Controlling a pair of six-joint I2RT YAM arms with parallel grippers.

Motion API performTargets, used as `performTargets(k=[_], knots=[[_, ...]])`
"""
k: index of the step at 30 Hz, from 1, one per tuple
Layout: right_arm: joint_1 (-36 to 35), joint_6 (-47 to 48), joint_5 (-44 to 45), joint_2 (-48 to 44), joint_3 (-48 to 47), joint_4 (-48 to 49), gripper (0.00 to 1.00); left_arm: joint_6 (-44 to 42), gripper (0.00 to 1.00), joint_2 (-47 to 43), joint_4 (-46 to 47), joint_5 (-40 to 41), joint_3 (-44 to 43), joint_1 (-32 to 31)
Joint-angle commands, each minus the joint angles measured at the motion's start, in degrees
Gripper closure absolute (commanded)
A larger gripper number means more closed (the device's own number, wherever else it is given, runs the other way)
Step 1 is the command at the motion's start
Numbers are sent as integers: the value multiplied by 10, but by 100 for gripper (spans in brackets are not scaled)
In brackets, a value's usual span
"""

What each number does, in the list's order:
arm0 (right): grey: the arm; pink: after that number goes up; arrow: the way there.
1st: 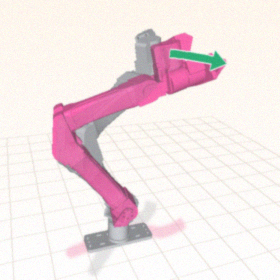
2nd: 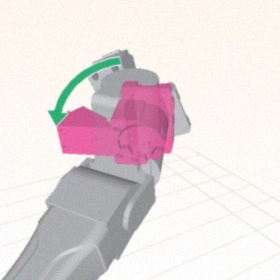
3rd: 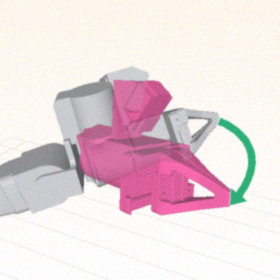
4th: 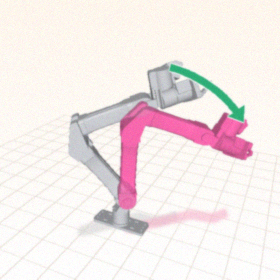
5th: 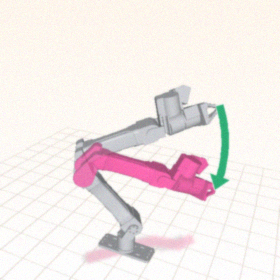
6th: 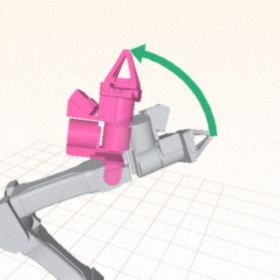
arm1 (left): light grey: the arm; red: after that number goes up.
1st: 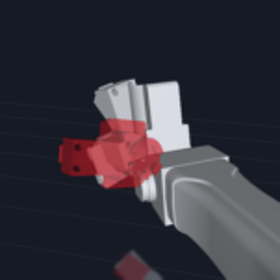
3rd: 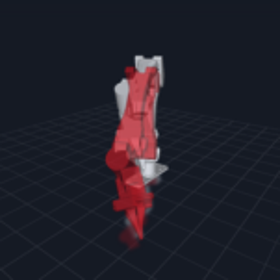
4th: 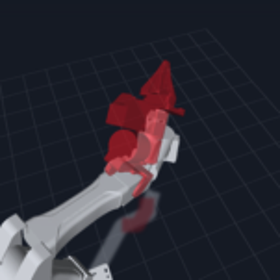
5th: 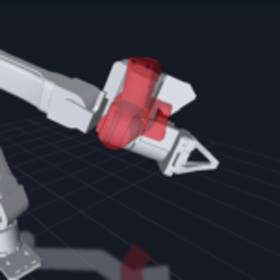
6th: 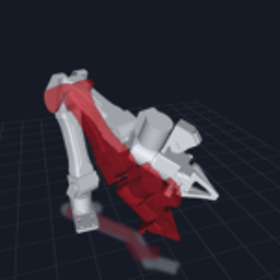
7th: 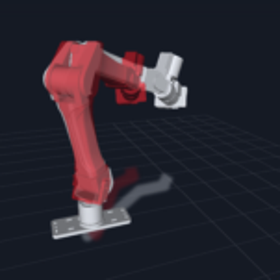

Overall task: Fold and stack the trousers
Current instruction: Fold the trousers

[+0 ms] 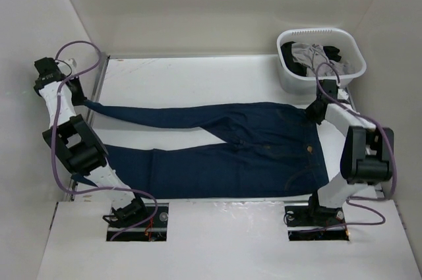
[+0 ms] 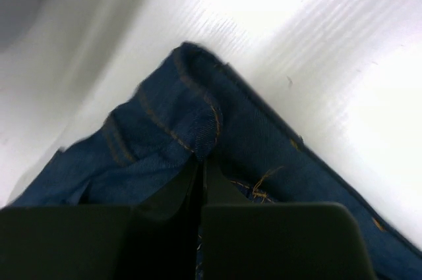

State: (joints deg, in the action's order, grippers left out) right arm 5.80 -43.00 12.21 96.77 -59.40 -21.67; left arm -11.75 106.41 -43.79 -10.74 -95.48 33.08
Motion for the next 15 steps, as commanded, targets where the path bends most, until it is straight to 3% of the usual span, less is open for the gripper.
performTargets(k=[1, 8, 11, 15], knots=[[-13, 67, 65, -133, 29, 79, 100, -35, 100, -48, 0, 6, -29, -1], [28, 85, 27, -406, 214, 278, 100, -60, 100, -101, -30, 13, -47, 42], [36, 69, -8, -461, 262, 287, 99, -79, 100, -142, -37, 11, -3, 60], [21, 14, -18, -521, 310, 232, 87, -121, 100, -225, -26, 13, 114, 97]])
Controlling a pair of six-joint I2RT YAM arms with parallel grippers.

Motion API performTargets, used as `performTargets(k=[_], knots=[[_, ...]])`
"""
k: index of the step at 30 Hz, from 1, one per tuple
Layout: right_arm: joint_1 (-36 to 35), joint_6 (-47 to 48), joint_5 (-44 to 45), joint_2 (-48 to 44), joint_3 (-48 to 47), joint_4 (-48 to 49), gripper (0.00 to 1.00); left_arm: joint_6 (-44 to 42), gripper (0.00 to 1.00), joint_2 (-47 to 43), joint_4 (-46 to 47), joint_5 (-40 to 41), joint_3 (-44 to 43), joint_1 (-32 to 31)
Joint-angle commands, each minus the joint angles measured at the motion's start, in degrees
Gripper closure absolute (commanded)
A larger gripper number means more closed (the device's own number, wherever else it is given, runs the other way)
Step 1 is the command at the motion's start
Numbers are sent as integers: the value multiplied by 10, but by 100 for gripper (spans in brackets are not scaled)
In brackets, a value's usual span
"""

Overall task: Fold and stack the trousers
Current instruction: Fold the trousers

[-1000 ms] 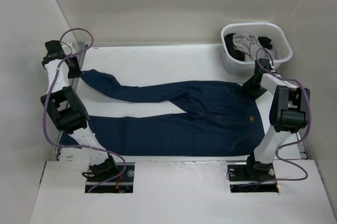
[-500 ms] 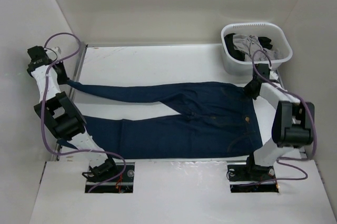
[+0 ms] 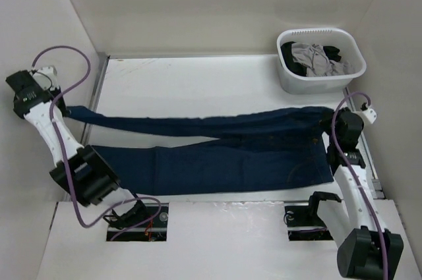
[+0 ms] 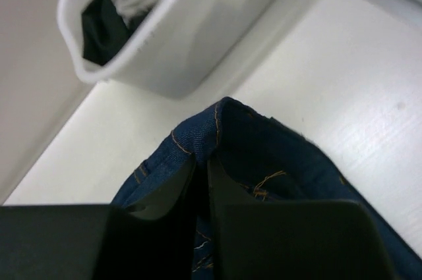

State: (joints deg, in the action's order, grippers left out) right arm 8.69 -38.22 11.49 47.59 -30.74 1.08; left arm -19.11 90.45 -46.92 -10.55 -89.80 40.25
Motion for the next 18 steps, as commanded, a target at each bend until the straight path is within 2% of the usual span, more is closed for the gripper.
performTargets(k=[1, 2, 4, 6, 8, 10, 11, 14, 18], knots=[[-8, -55, -6, -52, 36, -15, 82, -55, 100, -85, 8, 8, 89, 40], [-3, -82, -2, -79, 48, -42, 76, -66, 100, -104, 9, 5, 119, 54], [5, -140, 2, -143, 62, -127, 72, -95, 100, -142, 7, -1, 179, 85], [21, -205, 7, -201, 67, -243, 57, -131, 100, -181, 7, -8, 237, 118], [21, -277, 8, -254, 67, -364, 50, -169, 100, -214, 9, -12, 289, 147], [13, -323, 11, -289, 69, -451, 24, -204, 100, -234, 9, -19, 331, 174], [8, -338, 11, -298, 71, -477, 0, -213, 100, -240, 9, -25, 345, 182], [-7, -337, 3, -288, 76, -471, 0, -232, 100, -251, 5, -33, 374, 187], [-32, -354, -3, -211, 54, -394, 0, -222, 100, -252, 6, -34, 385, 171]])
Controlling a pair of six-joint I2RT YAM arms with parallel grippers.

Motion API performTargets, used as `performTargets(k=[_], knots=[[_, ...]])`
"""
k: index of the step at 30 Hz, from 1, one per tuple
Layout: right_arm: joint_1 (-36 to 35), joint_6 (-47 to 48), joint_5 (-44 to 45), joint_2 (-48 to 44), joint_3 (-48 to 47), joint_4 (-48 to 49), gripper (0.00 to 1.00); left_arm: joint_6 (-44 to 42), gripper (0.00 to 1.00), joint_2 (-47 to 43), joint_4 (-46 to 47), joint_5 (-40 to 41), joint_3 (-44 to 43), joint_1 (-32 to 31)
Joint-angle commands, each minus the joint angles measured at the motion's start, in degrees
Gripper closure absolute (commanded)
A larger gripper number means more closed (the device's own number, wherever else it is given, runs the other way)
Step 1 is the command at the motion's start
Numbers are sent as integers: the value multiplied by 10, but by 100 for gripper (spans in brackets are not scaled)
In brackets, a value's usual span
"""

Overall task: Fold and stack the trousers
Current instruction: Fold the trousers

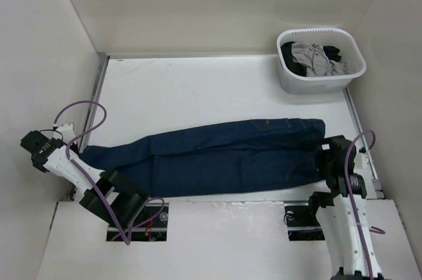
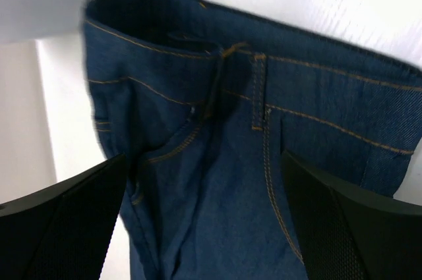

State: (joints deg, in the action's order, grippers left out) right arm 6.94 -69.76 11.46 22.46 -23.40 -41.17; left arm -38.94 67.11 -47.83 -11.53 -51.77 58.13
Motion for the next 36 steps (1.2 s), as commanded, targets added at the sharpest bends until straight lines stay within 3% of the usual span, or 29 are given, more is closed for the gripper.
performTargets(k=[1, 7, 15, 20, 21, 23, 26, 32, 36], knots=[[-15, -40, -2, 66, -30, 62, 0, -19, 100, -15, 17, -25, 4, -10], [-15, -89, -51, 230, -97, 158, 0, -14, 99, -3, 20, -30, -18, -10], [-27, -123, -60, 325, -135, 184, 0, -13, 99, -5, 27, -30, -14, 6], [2, -123, -57, 381, -133, 230, 1, -9, 99, -6, 27, -29, -17, 10], [10, -116, -58, 392, -135, 245, 8, -9, 99, -6, 27, -28, -18, 11], [23, -94, -59, 416, -147, 261, 37, -11, 99, -6, 27, -27, -22, 12], [34, -30, -56, 431, -175, 262, 97, -11, 99, -3, 30, -26, -33, 13], [8, 177, -80, 337, -225, 276, 100, 9, 100, -1, 52, -38, -82, 23], [-1, 176, -66, 181, -148, 179, 100, 1, 100, 0, 45, -39, -91, 33]])
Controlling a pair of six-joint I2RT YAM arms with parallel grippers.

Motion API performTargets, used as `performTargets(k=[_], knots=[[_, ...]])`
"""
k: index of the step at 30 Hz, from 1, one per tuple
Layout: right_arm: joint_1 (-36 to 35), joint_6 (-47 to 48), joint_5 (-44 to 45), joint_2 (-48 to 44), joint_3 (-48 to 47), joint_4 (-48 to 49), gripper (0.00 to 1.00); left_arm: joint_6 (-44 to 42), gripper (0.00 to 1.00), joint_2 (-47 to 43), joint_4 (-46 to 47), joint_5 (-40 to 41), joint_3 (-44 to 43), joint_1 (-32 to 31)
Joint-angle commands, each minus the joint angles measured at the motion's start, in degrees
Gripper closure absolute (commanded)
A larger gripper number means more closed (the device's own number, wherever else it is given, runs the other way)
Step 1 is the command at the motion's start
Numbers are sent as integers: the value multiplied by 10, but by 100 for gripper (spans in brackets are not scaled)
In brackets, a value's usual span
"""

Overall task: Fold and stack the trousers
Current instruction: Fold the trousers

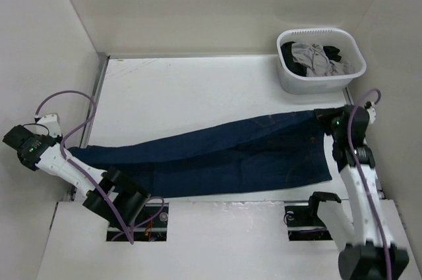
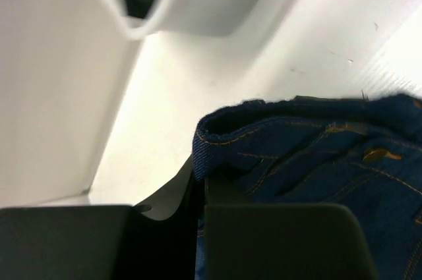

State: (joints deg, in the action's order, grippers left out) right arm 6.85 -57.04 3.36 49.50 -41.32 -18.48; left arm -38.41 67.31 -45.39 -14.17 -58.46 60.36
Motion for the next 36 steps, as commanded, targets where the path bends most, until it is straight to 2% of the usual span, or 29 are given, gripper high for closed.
performTargets(k=[1, 5, 6, 8, 11, 15, 23, 26, 29, 31, 33, 34, 35, 36], knots=[[4, 31, 17, -127, 60, -91, 100, -10, 100, -3, 21, -10, -19, 15], [40, -51, 9, -271, 170, -246, 96, -53, 100, -9, 14, 12, 17, 35], [37, -82, 14, -293, 180, -257, 93, -71, 100, -10, 14, 25, 31, 39], [22, -129, 34, -286, 172, -287, 94, -105, 100, -15, 21, 41, 59, 52], [8, -168, 100, -246, 111, -395, 100, -148, 100, -24, 40, 47, 84, 81], [4, -177, 172, -274, 31, -506, 100, -165, 99, -18, 55, 40, 87, 114], [29, -142, 140, -268, -67, -577, 100, -166, 99, -6, 44, 19, 28, 125], [28, -129, 128, -278, -64, -617, 100, -183, 98, -10, 50, 21, 51, 118], [22, -134, 99, -311, -29, -652, 96, -187, 97, -14, 56, 19, 90, 102], [13, -137, 103, -311, -34, -651, 75, -184, 95, -12, 63, 22, 112, 87], [-5, -132, 104, -276, -47, -655, 37, -181, 91, -7, 73, 32, 127, 75], [-14, -132, 100, -261, -54, -655, 15, -181, 87, -3, 78, 38, 129, 72], [-26, -134, 97, -250, -65, -655, 0, -181, 83, -1, 81, 43, 130, 70], [-35, -135, 98, -243, -75, -655, 0, -183, 79, 2, 83, 48, 128, 69]])
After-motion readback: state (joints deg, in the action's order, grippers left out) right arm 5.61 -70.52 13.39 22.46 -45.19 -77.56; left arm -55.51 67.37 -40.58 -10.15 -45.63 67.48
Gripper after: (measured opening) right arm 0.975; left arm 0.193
